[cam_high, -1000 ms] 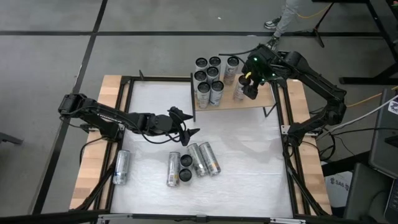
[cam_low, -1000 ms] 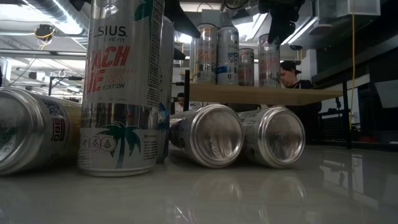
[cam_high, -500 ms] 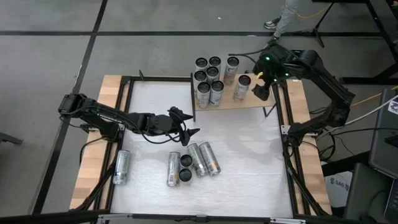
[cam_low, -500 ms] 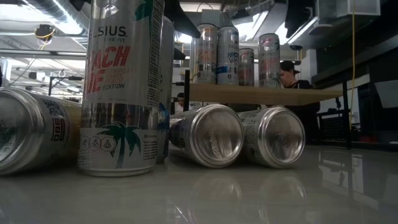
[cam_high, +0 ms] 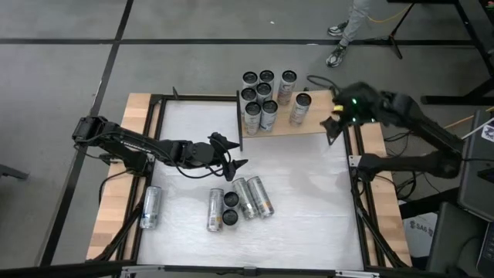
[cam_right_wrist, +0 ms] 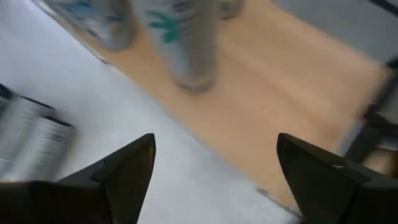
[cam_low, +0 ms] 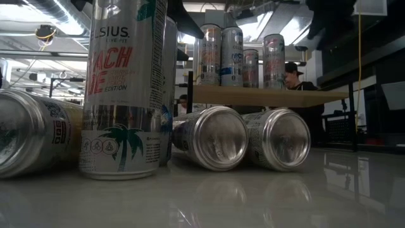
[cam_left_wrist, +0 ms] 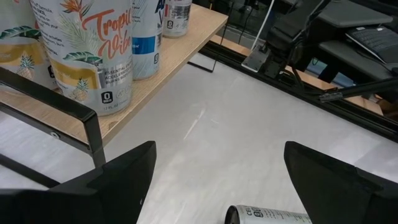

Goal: Place canned beverage on shelf
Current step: Put the pink soda can on the shelf aligned with the other pink soda can

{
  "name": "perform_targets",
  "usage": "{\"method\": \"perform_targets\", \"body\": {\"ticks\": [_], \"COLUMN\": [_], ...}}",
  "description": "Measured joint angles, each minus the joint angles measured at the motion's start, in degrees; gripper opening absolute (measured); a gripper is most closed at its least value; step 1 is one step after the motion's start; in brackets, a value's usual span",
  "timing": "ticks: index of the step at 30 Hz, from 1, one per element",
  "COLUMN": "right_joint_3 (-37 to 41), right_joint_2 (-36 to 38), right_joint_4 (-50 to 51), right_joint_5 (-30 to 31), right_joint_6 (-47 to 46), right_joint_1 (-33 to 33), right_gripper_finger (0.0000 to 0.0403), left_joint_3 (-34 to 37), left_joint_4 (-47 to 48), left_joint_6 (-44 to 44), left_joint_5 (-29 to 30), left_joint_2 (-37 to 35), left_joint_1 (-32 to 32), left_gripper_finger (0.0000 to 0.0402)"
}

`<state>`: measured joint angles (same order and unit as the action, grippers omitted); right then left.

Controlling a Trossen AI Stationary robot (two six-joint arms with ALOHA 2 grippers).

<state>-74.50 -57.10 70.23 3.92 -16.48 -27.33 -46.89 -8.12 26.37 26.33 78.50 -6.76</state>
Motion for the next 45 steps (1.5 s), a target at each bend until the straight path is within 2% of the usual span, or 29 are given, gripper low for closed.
{"method": "perform_targets", "body": {"ticks": [4, 8, 10, 15, 18, 23, 32, 45], "right_joint_3": [9.94, 18.18, 21.29, 25.96, 27.31, 27.49, 27.47, 27.47], "right_joint_2": [6.49, 9.73, 10.1, 8.37, 6.72, 2.93, -2.18, -7.73], "right_joint_4": [-10.58, -20.51, -25.42, -32.32, -33.42, -34.65, -41.54, -50.25], "right_joint_5": [-4.24, -5.85, -3.27, 10.11, 15.05, 16.68, 23.78, 24.57], "right_joint_6": [-7.15, -7.77, -7.78, -7.37, -4.28, -2.11, -1.04, 1.0], "right_joint_1": [3.87, 7.45, 9.17, 12.35, 12.81, 12.72, 12.72, 12.67], "right_gripper_finger": [0.0324, 0.0324, 0.0324, 0.0324, 0.0324, 0.0324, 0.0324, 0.0324], "left_joint_3": [0.0, 0.0, 0.02, 0.0, 0.0, 0.0, 0.0, 0.0], "left_joint_4": [0.0, 0.0, 0.0, -0.01, -0.02, -0.02, -0.04, -0.02], "left_joint_6": [-0.32, -2.56, -2.8, -2.73, -2.71, -2.67, -2.6, -2.6], "left_joint_5": [0.02, 0.02, 0.02, 0.01, 0.0, 0.0, 0.01, 0.0], "left_joint_2": [0.02, 0.02, 0.02, 0.0, 0.0, 0.0, 0.01, 0.0], "left_joint_1": [0.0, 0.0, 0.0, 0.0, -0.02, 0.0, -0.01, -0.01], "left_gripper_finger": [0.0349, 0.0349, 0.0349, 0.0349, 0.0349, 0.0349, 0.0349, 0.0349]}}
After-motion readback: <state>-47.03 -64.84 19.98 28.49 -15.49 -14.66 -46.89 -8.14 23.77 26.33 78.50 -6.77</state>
